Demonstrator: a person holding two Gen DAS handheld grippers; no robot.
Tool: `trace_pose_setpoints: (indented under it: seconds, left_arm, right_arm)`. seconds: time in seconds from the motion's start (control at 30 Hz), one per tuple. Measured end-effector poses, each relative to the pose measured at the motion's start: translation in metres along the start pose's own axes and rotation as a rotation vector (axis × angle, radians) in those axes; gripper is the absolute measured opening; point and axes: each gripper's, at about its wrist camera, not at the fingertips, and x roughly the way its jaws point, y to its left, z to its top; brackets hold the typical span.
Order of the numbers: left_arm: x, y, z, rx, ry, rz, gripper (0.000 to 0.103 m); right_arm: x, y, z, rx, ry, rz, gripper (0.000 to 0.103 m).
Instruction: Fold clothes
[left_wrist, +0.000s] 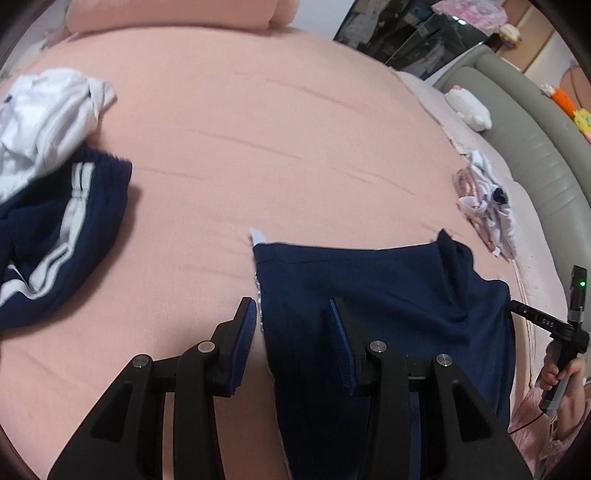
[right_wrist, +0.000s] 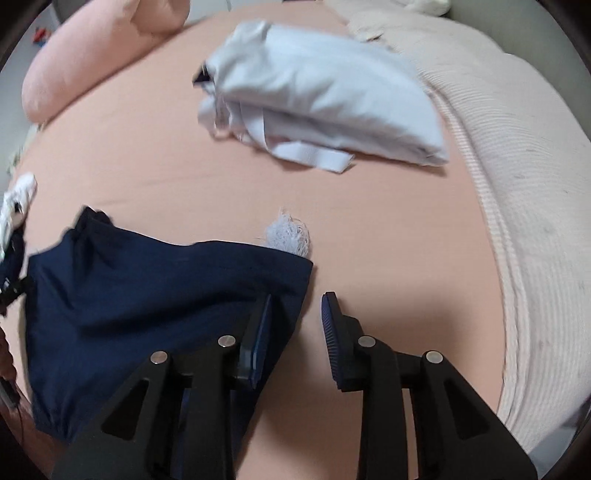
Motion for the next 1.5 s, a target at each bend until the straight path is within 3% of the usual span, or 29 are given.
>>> trace_pose_setpoints:
  seconds: [0.03, 0.13, 0.23, 0.4, 0.5, 0.57, 0.67, 0.9, 0.97, 1.13, 1.27, 1.33, 1.4, 1.47, 1.5]
  left_arm:
    - [-0.002, -0.002, 0.0, 0.02, -0.006, 0.033, 0.042]
    - [0.011, -0.003, -0.001, 0.1, 0.057, 0.266, 0.048]
    - [-0.003, 0.001, -0.003, 0.022, 0.037, 0.206, 0.046]
    - [-0.029, -0.05, -0.037, 0.155, 0.09, -0.021, 0.046]
    - [-0.038, -0.084, -0.073, 0.197, 0.142, -0.083, 0.046]
    - [-0.041, -0.095, -0.096, 0.193, 0.178, -0.051, 0.046]
    - [-0.048, -0.082, -0.107, 0.137, 0.178, -0.058, 0.046]
    - [-0.065, -0.051, -0.135, 0.005, 0.176, -0.076, 0.046]
    - [-0.07, -0.043, -0.143, -0.032, 0.176, -0.081, 0.046]
    - [-0.082, -0.021, -0.163, -0.126, 0.175, -0.094, 0.046]
    - [-0.094, -0.012, -0.168, -0.14, 0.175, -0.079, 0.046]
    - [-0.095, -0.013, -0.169, -0.145, 0.167, -0.108, 0.046]
    - [-0.085, -0.017, -0.173, -0.193, 0.183, -0.21, 0.046]
    - [-0.072, -0.024, -0.173, -0.213, 0.193, -0.243, 0.046]
    - [-0.067, -0.028, -0.171, -0.216, 0.193, -0.241, 0.046]
  right_arm:
    - [-0.005, 0.005, -0.006, -0.013, -0.01, 0.006, 0.028]
    - [-0.021, 0.02, -0.022, -0.053, -0.042, 0.023, 0.033]
    - [-0.026, 0.05, -0.047, -0.172, -0.021, 0.035, 0.032]
    - [-0.024, 0.104, -0.086, -0.219, -0.001, 0.117, 0.033]
    - [-0.032, 0.119, -0.11, -0.22, -0.009, 0.133, 0.033]
    - [-0.041, 0.123, -0.126, -0.21, -0.03, 0.129, 0.033]
    - [-0.038, 0.112, -0.151, -0.138, 0.008, 0.161, 0.036]
    - [-0.06, 0.081, -0.177, -0.038, -0.053, 0.2, 0.037]
    - [-0.069, 0.066, -0.183, 0.027, -0.086, 0.211, 0.042]
    - [-0.047, 0.039, -0.194, 0.133, 0.039, 0.162, 0.043]
    - [-0.049, 0.043, -0.197, 0.111, 0.042, 0.141, 0.043]
    - [-0.052, 0.049, -0.198, 0.068, 0.042, 0.114, 0.043]
    - [-0.052, 0.05, -0.199, 0.058, 0.038, 0.152, 0.043]
    - [-0.046, 0.048, -0.197, 0.079, 0.049, 0.24, 0.066]
    - [-0.042, 0.05, -0.195, 0.086, 0.049, 0.251, 0.069]
